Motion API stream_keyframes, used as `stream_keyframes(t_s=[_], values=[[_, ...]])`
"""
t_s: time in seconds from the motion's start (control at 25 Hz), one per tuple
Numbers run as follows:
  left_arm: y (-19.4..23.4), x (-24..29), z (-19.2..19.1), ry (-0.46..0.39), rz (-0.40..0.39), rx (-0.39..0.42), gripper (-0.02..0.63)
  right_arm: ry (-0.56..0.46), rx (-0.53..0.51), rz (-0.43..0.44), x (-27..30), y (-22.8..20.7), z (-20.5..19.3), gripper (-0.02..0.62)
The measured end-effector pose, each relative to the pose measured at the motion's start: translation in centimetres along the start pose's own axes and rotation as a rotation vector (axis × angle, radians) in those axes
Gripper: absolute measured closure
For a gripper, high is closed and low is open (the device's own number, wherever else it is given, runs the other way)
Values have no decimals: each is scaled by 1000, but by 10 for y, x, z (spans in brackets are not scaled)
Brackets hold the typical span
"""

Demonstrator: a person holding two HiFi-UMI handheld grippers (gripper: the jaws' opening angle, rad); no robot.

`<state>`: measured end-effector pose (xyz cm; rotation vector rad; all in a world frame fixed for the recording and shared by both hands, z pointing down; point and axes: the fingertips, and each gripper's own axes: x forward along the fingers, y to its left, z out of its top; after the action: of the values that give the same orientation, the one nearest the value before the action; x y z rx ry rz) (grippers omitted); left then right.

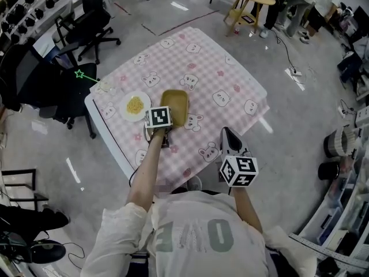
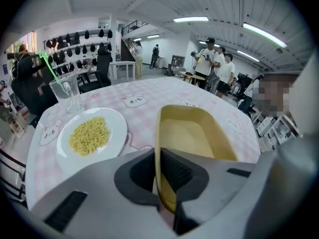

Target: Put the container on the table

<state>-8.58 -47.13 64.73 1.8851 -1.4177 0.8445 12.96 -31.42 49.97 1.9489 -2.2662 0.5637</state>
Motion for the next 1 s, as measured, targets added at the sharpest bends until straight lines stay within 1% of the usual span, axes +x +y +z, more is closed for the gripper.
stream_keyframes(t_s=[0.24, 0.32, 0.44, 0.48, 0.56, 0.68, 0.84, 0.92, 1.0], values=[[3, 0, 1, -15, -16, -13, 575, -3, -3, 4, 3, 6, 1, 566], [3, -4, 5, -34, -14, -11, 572, -4, -6, 11, 3, 8, 3, 566], [4, -12, 17, -87, -20, -22, 522, -13, -14, 25, 7, 13, 6, 566], [5, -16, 23, -111, -22, -25, 517, -18, -18, 32, 9, 15, 8, 566], [8, -29, 37, -165, -19, -27, 511, -29, -26, 52, 13, 22, 13, 566], [9, -59, 63, -273, -13, -14, 511, -46, -42, 87, 18, 34, 22, 566], [9, -111, 99, -434, -22, 64, 511, -73, -69, 150, 28, 58, 34, 566], [13, -142, 113, -517, -5, 108, 511, -79, -79, 188, 34, 73, 37, 566], [15, -175, 123, -608, 17, 121, 511, -81, -88, 219, 37, 84, 39, 566]])
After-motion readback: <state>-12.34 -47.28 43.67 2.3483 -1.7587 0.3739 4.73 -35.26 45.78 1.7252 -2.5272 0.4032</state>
